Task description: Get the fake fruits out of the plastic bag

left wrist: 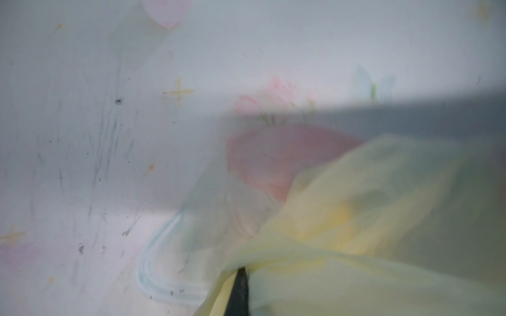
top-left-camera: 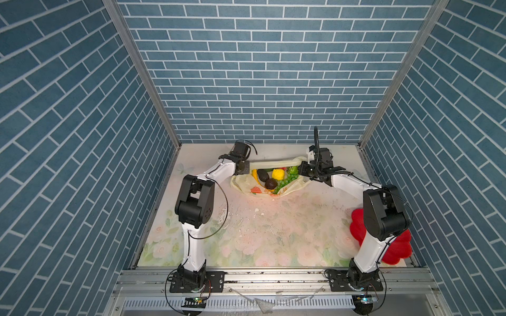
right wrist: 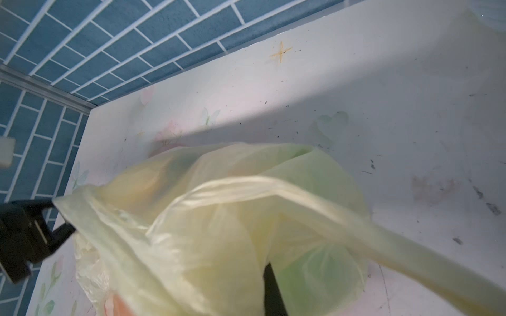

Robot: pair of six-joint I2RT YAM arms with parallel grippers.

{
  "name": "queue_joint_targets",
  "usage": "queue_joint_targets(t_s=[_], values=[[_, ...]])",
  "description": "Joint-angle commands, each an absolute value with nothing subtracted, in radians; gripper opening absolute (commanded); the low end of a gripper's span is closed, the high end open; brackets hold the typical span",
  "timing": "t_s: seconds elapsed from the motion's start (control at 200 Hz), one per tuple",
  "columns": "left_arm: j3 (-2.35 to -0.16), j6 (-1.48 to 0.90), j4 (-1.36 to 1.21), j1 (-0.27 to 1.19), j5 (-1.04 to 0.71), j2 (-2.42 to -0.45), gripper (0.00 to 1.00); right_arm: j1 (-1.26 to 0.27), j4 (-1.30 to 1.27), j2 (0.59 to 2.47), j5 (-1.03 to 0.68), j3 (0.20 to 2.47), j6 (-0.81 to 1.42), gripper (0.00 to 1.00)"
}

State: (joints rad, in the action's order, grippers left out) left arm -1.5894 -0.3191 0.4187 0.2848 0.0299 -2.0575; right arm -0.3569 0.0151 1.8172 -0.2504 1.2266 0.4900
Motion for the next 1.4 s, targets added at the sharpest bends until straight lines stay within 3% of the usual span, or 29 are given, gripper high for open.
queue_joint_targets(t_s=[0.0, 0.315, 0.43, 0.56, 0.69, 0.9, 0.975, 1.09, 1.195, 1.295, 1.395], values=[[-1.618, -0.41, 0.449, 0.253, -0.082, -2.08, 0.0, -0.342, 0.03, 1.818, -0.246, 1.236, 0.469, 0.0], [-1.582, -0.415, 0.506, 0.253, -0.149, -2.061, 0.0, -0.342, 0.1, 1.89, -0.281, 1.341, 0.443, 0.0], [-1.549, -0.431, 0.472, 0.255, -0.167, -2.043, 0.0, -0.344, 0.178, 1.882, -0.184, 1.364, 0.417, 0.31], [-1.567, -0.441, 0.469, 0.279, -0.184, -2.047, 0.0, -0.353, 0.263, 1.817, -0.045, 1.359, 0.392, 0.53], [-1.582, -0.468, 0.469, 0.298, -0.173, -2.052, 0.0, -0.392, 0.347, 1.764, 0.064, 1.349, 0.377, 0.62], [-1.638, -0.51, 0.489, 0.305, -0.168, -2.097, 0.0, -0.46, 0.354, 1.777, 0.086, 1.33, 0.403, 0.67], [-1.669, -0.516, 0.506, 0.309, -0.151, -2.112, 0.0, -0.463, 0.355, 1.802, 0.079, 1.34, 0.407, 0.62], [-1.744, -0.522, 0.552, 0.306, -0.106, -2.146, 0.0, -0.452, 0.361, 1.802, 0.127, 1.327, 0.405, 0.48], [-1.85, -0.526, 0.607, 0.295, -0.09, -2.207, 0.01, -0.407, 0.336, 1.786, 0.106, 1.285, 0.415, 0.23], [-1.989, -0.517, 0.71, 0.293, -0.092, -2.29, 0.15, -0.373, 0.289, 1.767, 0.028, 1.248, 0.416, 0.06], [-2.023, -0.492, 0.746, 0.314, -0.08, -2.281, 0.41, -0.377, 0.265, 1.762, -0.026, 1.244, 0.408, 0.0]])
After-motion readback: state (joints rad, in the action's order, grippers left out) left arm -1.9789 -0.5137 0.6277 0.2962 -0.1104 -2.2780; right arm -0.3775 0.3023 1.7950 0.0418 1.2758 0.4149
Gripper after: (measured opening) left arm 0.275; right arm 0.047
